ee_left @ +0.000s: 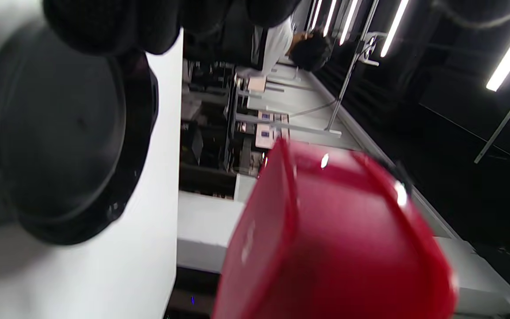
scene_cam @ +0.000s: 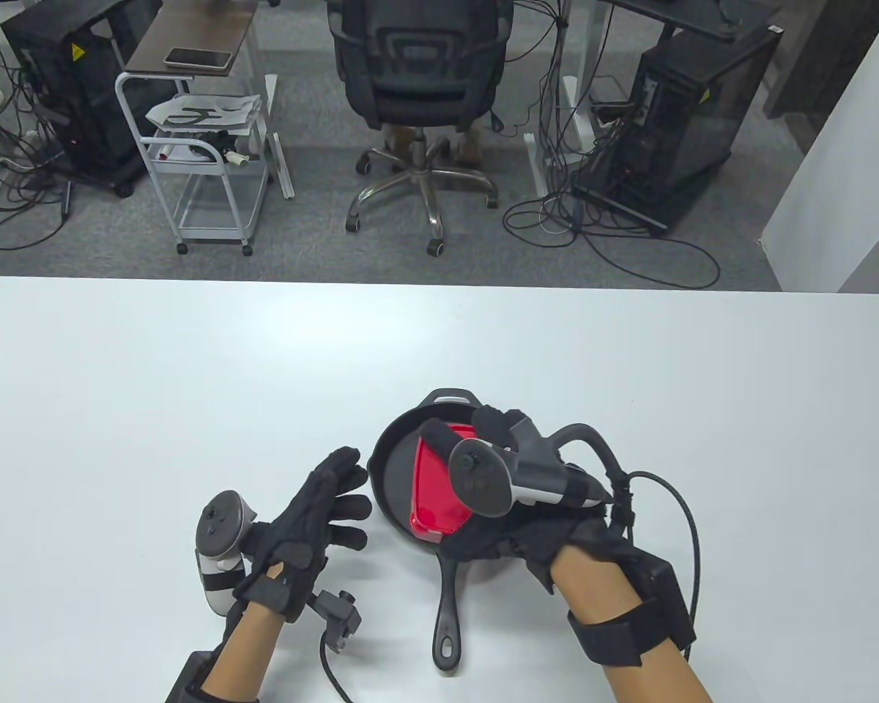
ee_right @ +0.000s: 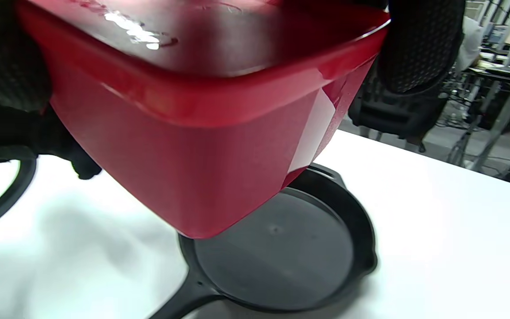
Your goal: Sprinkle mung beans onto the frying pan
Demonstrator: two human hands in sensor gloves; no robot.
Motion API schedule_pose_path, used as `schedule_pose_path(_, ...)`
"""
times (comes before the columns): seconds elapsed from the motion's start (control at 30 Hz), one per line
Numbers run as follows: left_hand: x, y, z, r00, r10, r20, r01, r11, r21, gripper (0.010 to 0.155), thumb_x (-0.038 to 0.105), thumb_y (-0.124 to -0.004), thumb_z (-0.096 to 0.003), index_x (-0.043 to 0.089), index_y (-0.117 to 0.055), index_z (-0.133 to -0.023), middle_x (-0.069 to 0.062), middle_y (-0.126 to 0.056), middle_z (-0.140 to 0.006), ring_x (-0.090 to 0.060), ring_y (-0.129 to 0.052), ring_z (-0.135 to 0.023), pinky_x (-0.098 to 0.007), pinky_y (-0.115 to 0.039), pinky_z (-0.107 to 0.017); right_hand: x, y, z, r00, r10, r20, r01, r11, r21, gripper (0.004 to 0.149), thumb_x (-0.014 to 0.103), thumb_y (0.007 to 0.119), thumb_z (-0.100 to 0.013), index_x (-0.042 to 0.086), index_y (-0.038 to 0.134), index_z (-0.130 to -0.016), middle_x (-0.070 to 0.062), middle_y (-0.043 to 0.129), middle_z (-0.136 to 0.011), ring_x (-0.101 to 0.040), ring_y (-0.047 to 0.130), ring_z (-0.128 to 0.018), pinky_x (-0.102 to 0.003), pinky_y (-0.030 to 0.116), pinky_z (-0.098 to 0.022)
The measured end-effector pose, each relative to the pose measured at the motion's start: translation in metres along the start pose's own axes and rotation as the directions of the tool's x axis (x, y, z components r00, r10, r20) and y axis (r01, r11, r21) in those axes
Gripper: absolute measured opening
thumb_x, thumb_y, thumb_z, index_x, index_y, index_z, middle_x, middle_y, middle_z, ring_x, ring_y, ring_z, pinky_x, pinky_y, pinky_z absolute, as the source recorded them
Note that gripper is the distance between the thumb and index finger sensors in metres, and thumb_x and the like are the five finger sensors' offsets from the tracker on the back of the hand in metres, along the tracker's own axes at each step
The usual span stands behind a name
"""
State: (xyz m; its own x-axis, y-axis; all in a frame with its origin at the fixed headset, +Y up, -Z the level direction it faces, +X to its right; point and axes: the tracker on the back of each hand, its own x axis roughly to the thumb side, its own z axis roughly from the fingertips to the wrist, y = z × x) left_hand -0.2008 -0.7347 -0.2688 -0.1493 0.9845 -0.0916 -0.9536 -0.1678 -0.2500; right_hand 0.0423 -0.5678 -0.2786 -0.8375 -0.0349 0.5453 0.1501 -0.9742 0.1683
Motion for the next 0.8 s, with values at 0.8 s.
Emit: schedule_pose_path(0.8,-0.03,-0.011,-0.009,0.948,0.289,-0.135,-0.302,0.949,-0.087,0.084,0.08,-0.06,-0.0517,0.038,-0.028,-0.117,-0.022,-0.06,-0.109,-0.041,-0.095,-0.068,-0.039,-0.094,-0.034,0.059,0.034,-0.027,0.999,0.013,0.034,-0.013,1.0,0.01,0.096,0.075,0.075,-0.046,0.03,0.03,-0.118,-0.027,0.019,-0.124,-0.058,0.03,-0.109,-0.074,0.055,-0.067)
